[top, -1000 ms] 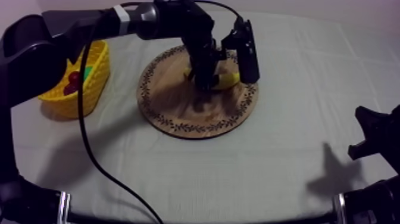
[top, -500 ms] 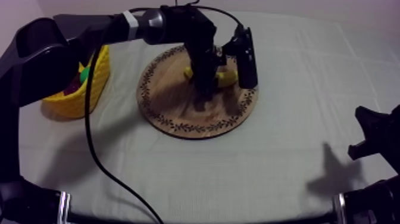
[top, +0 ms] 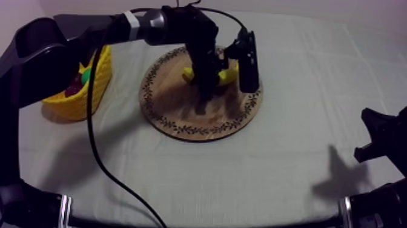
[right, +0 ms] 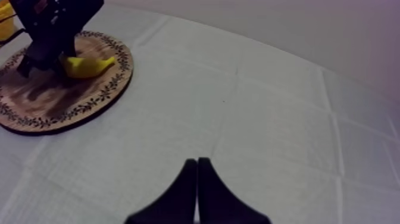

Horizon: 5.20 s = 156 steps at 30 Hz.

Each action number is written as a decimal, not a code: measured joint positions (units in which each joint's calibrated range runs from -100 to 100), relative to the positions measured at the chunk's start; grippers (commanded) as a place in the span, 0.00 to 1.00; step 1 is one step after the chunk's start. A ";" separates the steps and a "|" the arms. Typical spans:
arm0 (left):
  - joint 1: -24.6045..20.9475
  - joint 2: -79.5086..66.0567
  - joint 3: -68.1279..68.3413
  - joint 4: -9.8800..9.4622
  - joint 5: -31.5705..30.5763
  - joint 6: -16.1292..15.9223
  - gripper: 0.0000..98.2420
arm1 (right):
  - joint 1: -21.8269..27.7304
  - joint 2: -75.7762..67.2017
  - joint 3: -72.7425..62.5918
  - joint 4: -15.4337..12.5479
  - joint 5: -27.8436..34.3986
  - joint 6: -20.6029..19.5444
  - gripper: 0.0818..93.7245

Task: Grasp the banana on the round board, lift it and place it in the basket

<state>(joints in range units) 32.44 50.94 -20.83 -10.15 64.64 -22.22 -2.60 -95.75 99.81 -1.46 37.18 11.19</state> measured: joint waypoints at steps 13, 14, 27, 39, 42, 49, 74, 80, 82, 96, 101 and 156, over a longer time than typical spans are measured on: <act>-2.25 -11.23 2.97 3.39 4.56 2.47 0.28 | 0.00 0.00 0.00 0.00 0.00 0.18 0.00; -2.65 -12.79 3.75 3.73 4.95 2.43 0.28 | 0.00 0.00 0.00 0.00 0.00 0.18 0.00; -7.26 -35.78 20.96 3.94 8.98 2.40 0.34 | 0.00 0.00 0.00 0.00 0.00 0.18 0.00; -11.91 -57.25 39.12 3.60 17.58 6.24 0.30 | 0.00 0.00 0.00 0.00 0.00 0.18 0.00; -13.29 -59.82 38.28 3.03 20.17 8.26 0.30 | 0.00 0.00 0.00 0.00 0.00 0.18 0.00; -16.91 -57.72 33.52 -0.50 21.71 13.55 0.28 | 0.00 0.00 0.00 0.00 0.00 0.18 0.00; -28.46 -36.40 31.65 -1.92 16.15 21.32 0.26 | 0.00 0.00 0.00 0.00 0.00 0.16 0.00; -29.35 -35.48 36.81 -1.80 13.82 21.24 0.26 | 0.00 0.00 0.00 0.00 0.00 0.16 0.00; -29.54 -35.35 37.60 -1.73 13.43 21.20 0.26 | 0.00 0.00 0.00 0.00 0.00 0.16 0.00; -30.88 -36.79 38.54 -0.53 11.53 24.12 0.85 | 0.00 0.00 0.00 0.00 0.01 0.16 0.00; -31.37 -37.73 39.00 0.53 10.43 23.18 0.88 | 0.00 0.00 0.00 0.00 0.01 0.16 0.00; -30.96 -113.60 75.41 0.68 -17.96 29.77 0.00 | 0.00 0.00 0.00 0.00 0.01 0.16 0.00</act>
<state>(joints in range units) 1.48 -62.66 54.59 -9.47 46.68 7.55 -2.60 -95.75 99.81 -1.46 37.19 11.35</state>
